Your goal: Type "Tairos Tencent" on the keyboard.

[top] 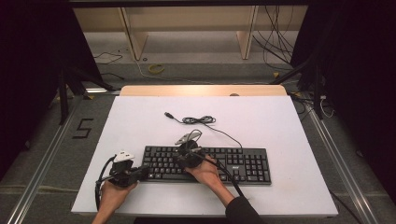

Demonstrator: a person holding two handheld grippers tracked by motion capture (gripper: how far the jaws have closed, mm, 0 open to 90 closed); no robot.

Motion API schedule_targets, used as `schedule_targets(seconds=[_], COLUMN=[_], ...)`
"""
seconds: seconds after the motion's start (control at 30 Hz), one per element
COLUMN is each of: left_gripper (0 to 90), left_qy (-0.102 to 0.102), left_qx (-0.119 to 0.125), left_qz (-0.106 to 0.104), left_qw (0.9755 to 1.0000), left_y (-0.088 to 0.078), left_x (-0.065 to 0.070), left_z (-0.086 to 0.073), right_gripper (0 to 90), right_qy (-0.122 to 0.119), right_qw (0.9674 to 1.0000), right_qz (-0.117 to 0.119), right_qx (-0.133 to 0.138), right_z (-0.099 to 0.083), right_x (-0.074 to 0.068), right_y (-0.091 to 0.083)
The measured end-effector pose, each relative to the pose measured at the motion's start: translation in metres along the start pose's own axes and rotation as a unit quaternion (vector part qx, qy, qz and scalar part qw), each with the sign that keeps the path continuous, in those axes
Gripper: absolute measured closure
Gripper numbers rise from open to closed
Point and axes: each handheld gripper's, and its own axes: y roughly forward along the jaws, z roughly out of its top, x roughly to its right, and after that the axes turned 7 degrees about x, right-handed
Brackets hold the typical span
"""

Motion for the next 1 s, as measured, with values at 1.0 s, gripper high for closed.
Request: schedule_targets(seconds=[1.0], left_gripper=[83.7], left_qy=[-0.009], left_qx=[0.032], left_qz=[-0.025], left_qw=[0.9991], left_y=[-0.007], left_x=[0.003], left_z=[0.004], right_gripper=[86.0], right_qy=[0.024], right_qw=[0.9984], right_qz=[0.014], right_qx=[0.048], right_z=[0.003], right_x=[0.003], right_y=[-0.026])
